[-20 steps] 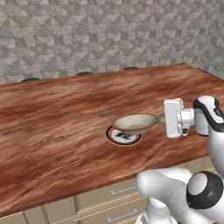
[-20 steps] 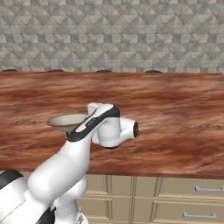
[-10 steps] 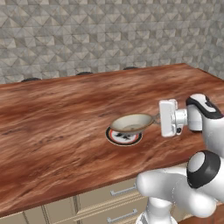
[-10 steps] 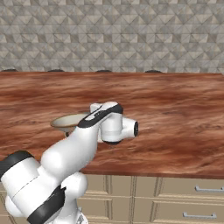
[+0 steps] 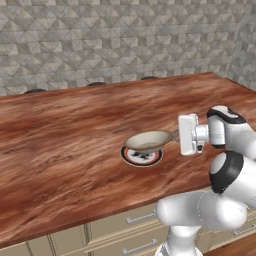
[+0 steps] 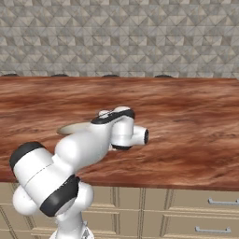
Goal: Move the bowls from the cabinet to the plates on the dining table.
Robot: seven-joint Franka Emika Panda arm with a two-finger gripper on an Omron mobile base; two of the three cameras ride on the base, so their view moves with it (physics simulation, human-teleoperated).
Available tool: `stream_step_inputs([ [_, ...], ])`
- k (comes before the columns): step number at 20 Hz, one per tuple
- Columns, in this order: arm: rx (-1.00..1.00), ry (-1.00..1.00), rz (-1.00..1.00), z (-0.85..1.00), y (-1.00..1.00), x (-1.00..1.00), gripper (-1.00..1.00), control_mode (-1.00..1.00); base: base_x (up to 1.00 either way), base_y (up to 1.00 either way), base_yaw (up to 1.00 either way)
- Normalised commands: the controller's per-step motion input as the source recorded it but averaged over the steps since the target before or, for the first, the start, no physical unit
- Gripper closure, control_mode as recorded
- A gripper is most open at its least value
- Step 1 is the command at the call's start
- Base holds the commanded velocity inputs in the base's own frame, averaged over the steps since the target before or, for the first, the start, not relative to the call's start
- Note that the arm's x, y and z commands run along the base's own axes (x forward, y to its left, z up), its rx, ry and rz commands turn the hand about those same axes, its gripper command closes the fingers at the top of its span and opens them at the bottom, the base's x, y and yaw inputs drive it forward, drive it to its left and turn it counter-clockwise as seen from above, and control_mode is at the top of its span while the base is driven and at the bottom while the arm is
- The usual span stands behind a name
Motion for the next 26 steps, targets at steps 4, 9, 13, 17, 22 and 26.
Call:
stream_step_inputs([
  [4, 0.01, 0.04, 0.02, -0.18, 0.00, 0.09, 1.00, -1.00, 0.00, 0.00, 0.00],
  [9, 0.01, 0.03, 0.02, -0.19, 0.00, 0.10, 1.00, -1.00, 0.00, 0.00, 0.00],
  [13, 0.01, 0.02, 0.02, -0.20, 0.00, 0.10, 1.00, -1.00, 0.00, 0.00, 0.00],
  [17, 0.03, 0.00, 0.01, -0.19, 0.00, 0.13, 1.00, -1.00, 0.00, 0.00, 0.00],
  [22, 0.04, 0.00, 0.00, -0.20, 0.00, 0.18, 1.00, -1.00, 0.00, 0.00, 0.00],
  [26, 0.02, 0.00, 0.01, -0.24, 0.00, 0.26, 1.00, -1.00, 0.00, 0.00, 0.00],
])
